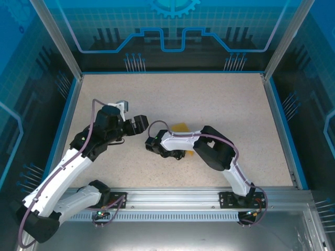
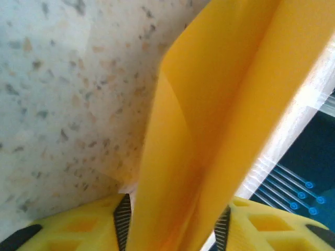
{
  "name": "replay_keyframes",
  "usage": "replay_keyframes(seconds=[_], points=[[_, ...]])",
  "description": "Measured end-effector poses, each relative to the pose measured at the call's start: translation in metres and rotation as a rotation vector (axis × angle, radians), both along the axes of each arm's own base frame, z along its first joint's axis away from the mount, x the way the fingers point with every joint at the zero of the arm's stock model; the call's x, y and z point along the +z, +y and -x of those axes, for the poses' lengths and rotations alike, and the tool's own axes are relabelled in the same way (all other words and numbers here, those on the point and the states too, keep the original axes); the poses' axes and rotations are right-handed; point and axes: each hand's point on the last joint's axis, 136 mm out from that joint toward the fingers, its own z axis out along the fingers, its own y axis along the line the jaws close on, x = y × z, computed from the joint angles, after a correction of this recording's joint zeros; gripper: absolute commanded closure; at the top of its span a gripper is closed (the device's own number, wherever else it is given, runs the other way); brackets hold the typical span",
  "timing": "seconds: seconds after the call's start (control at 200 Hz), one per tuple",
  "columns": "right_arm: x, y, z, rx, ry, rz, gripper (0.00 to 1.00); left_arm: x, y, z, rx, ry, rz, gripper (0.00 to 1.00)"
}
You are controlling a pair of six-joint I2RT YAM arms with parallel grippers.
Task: Fold a paper plane with a square sheet of paper (fold left side to right side)
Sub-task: Turn over the paper at the center of the table.
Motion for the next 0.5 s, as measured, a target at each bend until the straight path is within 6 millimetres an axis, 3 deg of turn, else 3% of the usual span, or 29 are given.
replay_keyframes(seconds=[0.135,0.345,0.5], points=[[0.015,0.013,0.025,-0.008,0.090,-0.205,0.21,-0.015,-0.013,-0.006,-0.037,0.057,0.018,0.11],[0.063,0.020,0.056,0.002,0.151,-0.547,0.09,-0.045,-0.046,-0.021,-0.116,0.147,0.118,0.18],[0.097,0.008,0.046,-0.072,0.108,-0.828,0.01,-0.092,-0.075,-0.027,-0.172,0.276,0.202,0.19]])
